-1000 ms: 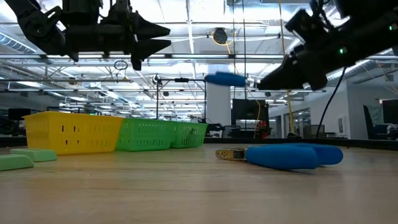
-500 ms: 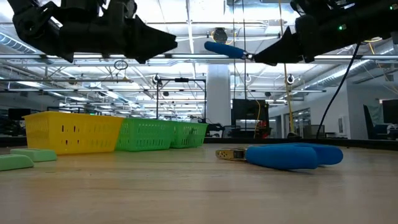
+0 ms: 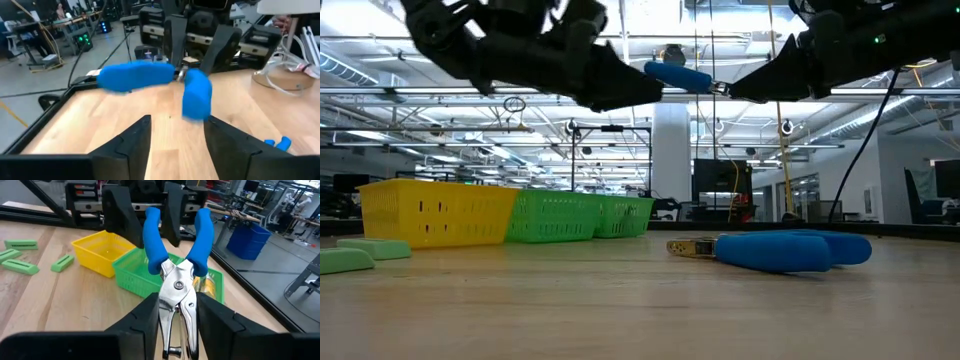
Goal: Pick & Place School Supplies
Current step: Put the top blue hole puncher into the bottom green bin
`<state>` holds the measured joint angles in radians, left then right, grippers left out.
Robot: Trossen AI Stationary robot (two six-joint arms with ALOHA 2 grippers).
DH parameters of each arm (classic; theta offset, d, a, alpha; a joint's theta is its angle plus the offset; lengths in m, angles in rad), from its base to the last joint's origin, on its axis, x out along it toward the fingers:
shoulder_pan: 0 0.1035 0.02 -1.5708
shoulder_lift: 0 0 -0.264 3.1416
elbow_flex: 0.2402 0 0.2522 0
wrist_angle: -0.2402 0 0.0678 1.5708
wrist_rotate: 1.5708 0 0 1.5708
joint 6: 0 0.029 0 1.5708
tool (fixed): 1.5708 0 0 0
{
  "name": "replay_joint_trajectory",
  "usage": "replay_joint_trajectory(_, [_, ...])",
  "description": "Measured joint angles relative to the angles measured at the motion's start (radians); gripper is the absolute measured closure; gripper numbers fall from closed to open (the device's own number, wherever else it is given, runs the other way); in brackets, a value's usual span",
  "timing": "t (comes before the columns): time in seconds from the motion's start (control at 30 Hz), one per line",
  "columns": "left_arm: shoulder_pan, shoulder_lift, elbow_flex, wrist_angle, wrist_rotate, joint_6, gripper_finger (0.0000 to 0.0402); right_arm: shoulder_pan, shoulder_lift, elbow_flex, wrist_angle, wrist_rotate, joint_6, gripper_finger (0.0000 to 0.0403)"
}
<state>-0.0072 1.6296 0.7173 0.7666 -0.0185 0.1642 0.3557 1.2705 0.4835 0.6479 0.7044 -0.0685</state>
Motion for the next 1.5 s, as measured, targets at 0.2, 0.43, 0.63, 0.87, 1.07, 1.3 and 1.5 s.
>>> replay_joint_trajectory(0.2, [-0.031, 0.022, 0.043, -0.003, 0.000, 0.083, 0.0171, 0.002, 0.000, 0.000, -0.012, 0.000, 0.001, 0.0296])
replay_joint_trajectory(0.43, [-0.048, 0.012, 0.043, -0.003, 0.002, 0.115, 0.0141, 0.007, 0.000, 0.000, -0.015, -0.002, 0.004, 0.0293])
replay_joint_trajectory(0.63, [-0.038, 0.012, 0.043, -0.002, 0.001, 0.095, 0.0153, 0.007, 0.000, 0.000, -0.015, -0.003, 0.004, 0.0295])
replay_joint_trajectory(0.87, [-0.037, 0.012, 0.043, -0.001, 0.001, 0.095, 0.0200, 0.007, 0.000, 0.000, -0.015, -0.003, 0.023, 0.0292])
replay_joint_trajectory(1.07, [-0.037, 0.012, 0.042, 0.000, 0.001, 0.092, 0.0260, 0.007, 0.000, 0.000, -0.016, -0.003, 0.023, 0.0296])
replay_joint_trajectory(1.3, [-0.038, 0.012, 0.042, 0.000, 0.008, 0.085, 0.0322, 0.006, 0.000, 0.001, -0.016, -0.005, 0.022, 0.0290])
replay_joint_trajectory(1.5, [-0.031, 0.012, 0.042, -0.001, 0.022, 0.092, 0.0336, 0.006, 0.000, 0.001, -0.016, -0.003, 0.019, 0.0292])
